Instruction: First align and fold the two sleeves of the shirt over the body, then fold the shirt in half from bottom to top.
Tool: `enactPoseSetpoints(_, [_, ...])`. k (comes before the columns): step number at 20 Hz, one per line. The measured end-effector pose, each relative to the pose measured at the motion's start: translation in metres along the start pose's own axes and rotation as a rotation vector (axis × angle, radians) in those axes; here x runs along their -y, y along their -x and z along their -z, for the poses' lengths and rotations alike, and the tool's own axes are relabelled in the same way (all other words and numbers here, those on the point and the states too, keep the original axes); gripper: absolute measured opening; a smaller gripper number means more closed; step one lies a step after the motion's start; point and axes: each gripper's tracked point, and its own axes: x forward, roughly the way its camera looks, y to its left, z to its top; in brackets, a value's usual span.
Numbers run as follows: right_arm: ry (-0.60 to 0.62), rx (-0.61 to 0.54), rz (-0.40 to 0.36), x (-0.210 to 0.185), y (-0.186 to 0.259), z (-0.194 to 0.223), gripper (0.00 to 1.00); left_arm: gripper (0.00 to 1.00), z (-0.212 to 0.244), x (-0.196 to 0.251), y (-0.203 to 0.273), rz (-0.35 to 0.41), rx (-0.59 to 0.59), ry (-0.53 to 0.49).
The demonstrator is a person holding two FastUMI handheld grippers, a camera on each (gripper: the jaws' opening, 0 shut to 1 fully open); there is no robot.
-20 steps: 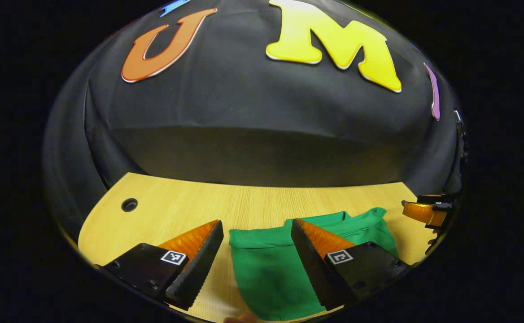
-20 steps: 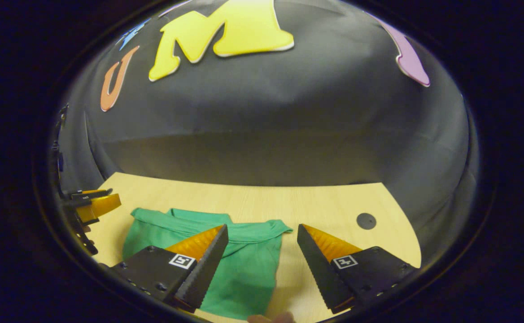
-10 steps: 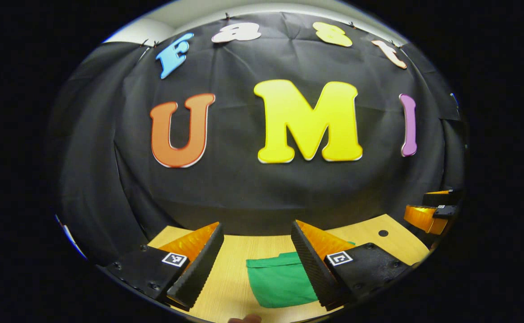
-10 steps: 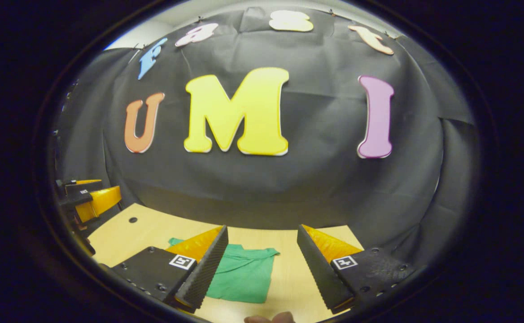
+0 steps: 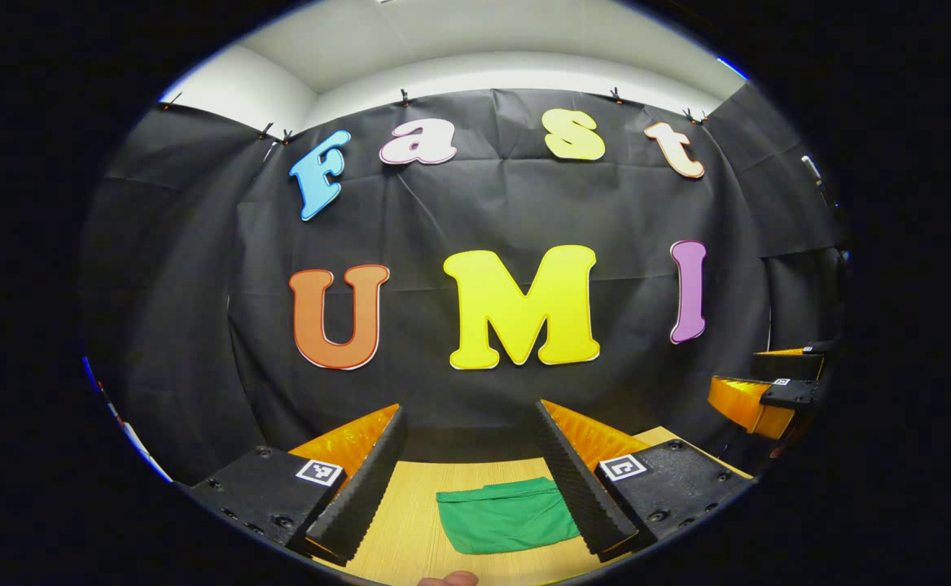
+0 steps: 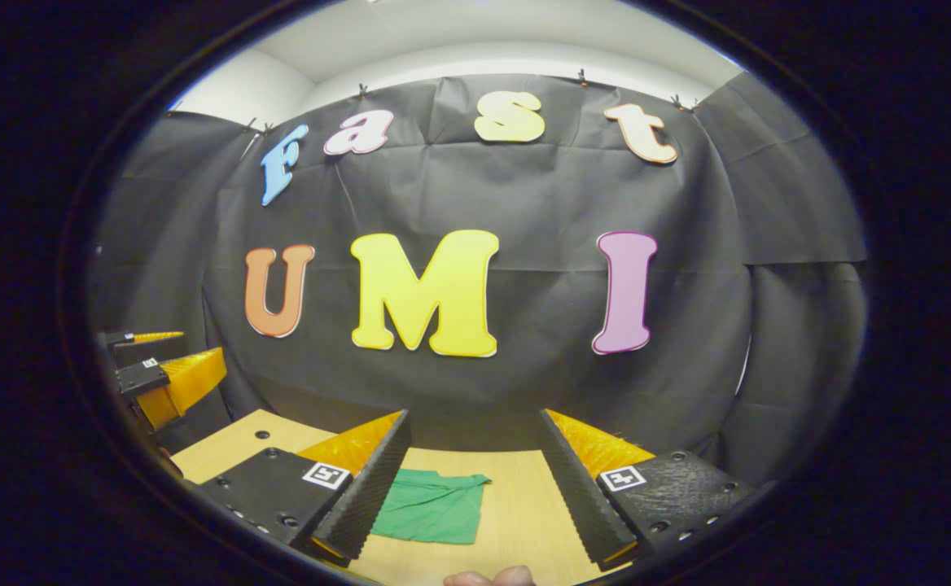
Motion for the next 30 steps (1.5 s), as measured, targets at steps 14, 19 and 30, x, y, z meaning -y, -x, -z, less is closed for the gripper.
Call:
enactPoseSetpoints(14, [0.017, 0.02, -0.01, -0.015, 0.028, -0.013, 0.97, 0.99, -0.011, 0.011, 0.037, -0.004, 0.0, -0.032])
enactPoseSetpoints(19, [0.024, 0.011, -0.009, -0.012, 0.029, -0.011, 0.95, 0.94, -0.013, 0.011, 0.038, -0.01, 0.01, -0.032])
enactPoseSetpoints(30, [0.031, 0.017, -0.015, -0.011, 0.026, -0.011, 0.96, 0.99, -0.008, 0.016, 0.032, -0.018, -0.003, -0.042])
